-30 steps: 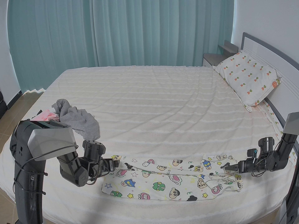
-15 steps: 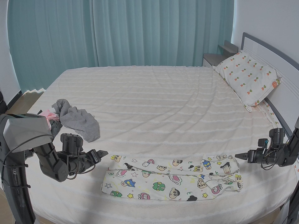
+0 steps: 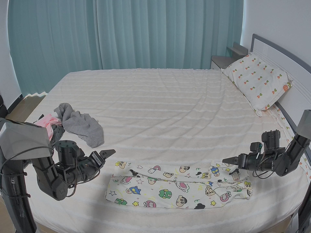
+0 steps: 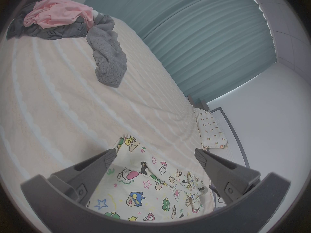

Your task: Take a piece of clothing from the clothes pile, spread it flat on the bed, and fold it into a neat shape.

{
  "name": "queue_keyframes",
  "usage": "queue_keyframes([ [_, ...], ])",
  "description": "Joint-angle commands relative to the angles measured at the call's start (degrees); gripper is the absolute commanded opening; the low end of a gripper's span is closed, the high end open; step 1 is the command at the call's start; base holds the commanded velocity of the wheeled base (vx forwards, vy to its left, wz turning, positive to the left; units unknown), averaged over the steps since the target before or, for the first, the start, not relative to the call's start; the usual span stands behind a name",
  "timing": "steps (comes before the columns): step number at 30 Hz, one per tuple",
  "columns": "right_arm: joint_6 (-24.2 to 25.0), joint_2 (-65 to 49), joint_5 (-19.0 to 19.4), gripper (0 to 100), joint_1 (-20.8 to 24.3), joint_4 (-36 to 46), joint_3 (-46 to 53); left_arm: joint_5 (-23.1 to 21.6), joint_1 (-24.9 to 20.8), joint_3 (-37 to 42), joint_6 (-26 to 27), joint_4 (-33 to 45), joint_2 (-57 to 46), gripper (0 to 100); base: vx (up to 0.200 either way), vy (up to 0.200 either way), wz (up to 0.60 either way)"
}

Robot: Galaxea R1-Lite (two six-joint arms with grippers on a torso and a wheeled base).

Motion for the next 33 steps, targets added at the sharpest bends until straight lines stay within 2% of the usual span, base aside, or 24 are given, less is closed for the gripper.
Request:
queue_keyframes([
  [1,0.1,8.4,-1.8,100,-0.8,-0.1,-2.7,3.1,-4.9,1.7,-0.4,-3.0,5.7,100,0.000,0.000,0.00],
  [6,-0.1,10.4,-2.1,100,-5.0,0.0,-2.9,3.0,-5.7,1.7,-0.4,-3.0,6.0,100,0.000,0.000,0.00],
  [10,-0.1,12.0,-3.4,100,-6.1,0.0,-2.7,3.2,-5.9,1.7,-0.4,-3.1,6.3,100,0.000,0.000,0.00],
  [21,-0.1,10.9,-5.0,100,-6.2,-0.1,-1.7,3.3,-5.9,1.7,-0.3,-3.2,6.5,100,0.000,0.000,0.00],
  [24,0.0,7.1,-6.1,100,-5.7,-0.2,-0.7,3.6,-5.8,1.7,-0.3,-3.2,6.1,100,0.000,0.000,0.00],
  [27,1.2,2.1,-6.0,100,-3.7,-0.4,0.4,6.0,-5.6,0.6,-0.1,-2.6,4.7,100,0.000,0.000,0.00],
  [30,5.6,-0.4,-6.1,100,0.6,-0.5,1.6,8.4,-5.9,-2.8,0.4,2.5,3.1,100,0.000,0.000,0.00],
  [32,9.3,-0.8,-6.1,100,3.7,-2.1,3.1,9.3,-6.2,-6.9,0.3,11.4,1.3,100,0.000,0.000,0.00],
  [33,11.8,-0.4,-6.1,100,4.9,-5.0,4.5,10.1,-6.2,-10.1,0.3,18.8,0.2,100,0.000,0.000,0.00],
])
